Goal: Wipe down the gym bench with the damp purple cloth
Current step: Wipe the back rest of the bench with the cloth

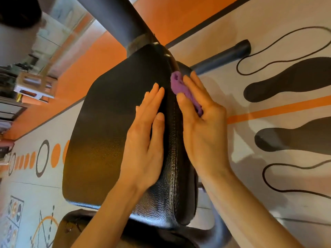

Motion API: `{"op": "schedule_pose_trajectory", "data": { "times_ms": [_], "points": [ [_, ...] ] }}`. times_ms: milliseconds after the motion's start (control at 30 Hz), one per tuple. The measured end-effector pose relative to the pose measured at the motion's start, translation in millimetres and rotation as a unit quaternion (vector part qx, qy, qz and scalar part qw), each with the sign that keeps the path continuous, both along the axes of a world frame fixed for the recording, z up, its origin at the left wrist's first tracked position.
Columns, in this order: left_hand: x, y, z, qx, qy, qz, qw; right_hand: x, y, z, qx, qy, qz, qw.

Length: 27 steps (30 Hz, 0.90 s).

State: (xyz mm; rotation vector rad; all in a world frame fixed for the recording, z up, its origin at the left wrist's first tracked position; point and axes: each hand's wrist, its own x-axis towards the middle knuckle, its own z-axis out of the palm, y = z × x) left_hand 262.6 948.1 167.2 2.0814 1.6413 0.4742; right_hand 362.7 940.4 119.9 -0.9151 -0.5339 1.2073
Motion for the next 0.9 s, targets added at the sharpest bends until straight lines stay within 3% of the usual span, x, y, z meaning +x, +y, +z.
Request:
{"op": "schedule_pose_trajectory", "data": {
  "times_ms": [100,167,200,267,367,433,567,667,700,767,833,900],
  "points": [
    [0.3,-3.2,-1.9,0.005,-0.012,0.004,1.000,-5.0,-33.6,-5.0,0.021,-0.065,-0.018,0.998],
    [1.6,-2.6,-1.7,0.007,-0.018,0.008,1.000,-18.6,-72.9,-3.6,0.039,-0.191,-0.048,0.980],
    [2.7,-2.1,-1.0,0.008,-0.021,0.009,1.000,-21.9,-75.3,-8.1,0.047,-0.210,-0.062,0.975],
    [4.4,-2.1,-0.3,0.011,-0.020,0.005,1.000,-10.7,-28.5,-5.4,0.052,-0.121,-0.040,0.990],
    [4.4,-1.6,-1.1,0.021,0.000,0.007,1.000,7.2,43.7,-5.6,0.011,-0.109,-0.015,0.994],
    [5.0,-1.4,-0.5,0.020,-0.004,0.005,1.000,6.2,32.4,-2.5,0.009,-0.118,0.009,0.993],
    [5.2,-1.4,0.4,0.013,-0.027,0.012,1.000,-14.4,-58.0,4.4,0.056,-0.227,-0.038,0.971],
    [6.3,-1.5,0.9,0.015,-0.009,0.010,1.000,-1.6,-5.2,-1.8,0.068,-0.113,-0.007,0.991],
    [6.5,-1.3,1.0,0.020,0.000,0.012,1.000,5.8,20.7,-0.9,0.052,-0.123,0.007,0.991],
    [7.3,-0.4,2.0,0.016,0.011,0.013,1.000,12.5,49.7,-3.1,-0.019,-0.017,0.011,1.000],
    [6.4,0.1,6.0,-0.005,0.015,-0.003,1.000,5.3,35.5,-6.4,-0.014,-0.040,0.005,0.999],
    [3.4,6.8,11.6,-0.012,0.032,-0.016,0.999,-7.1,-9.6,-14.0,-0.072,-0.129,-0.022,0.989]
  ]
}}
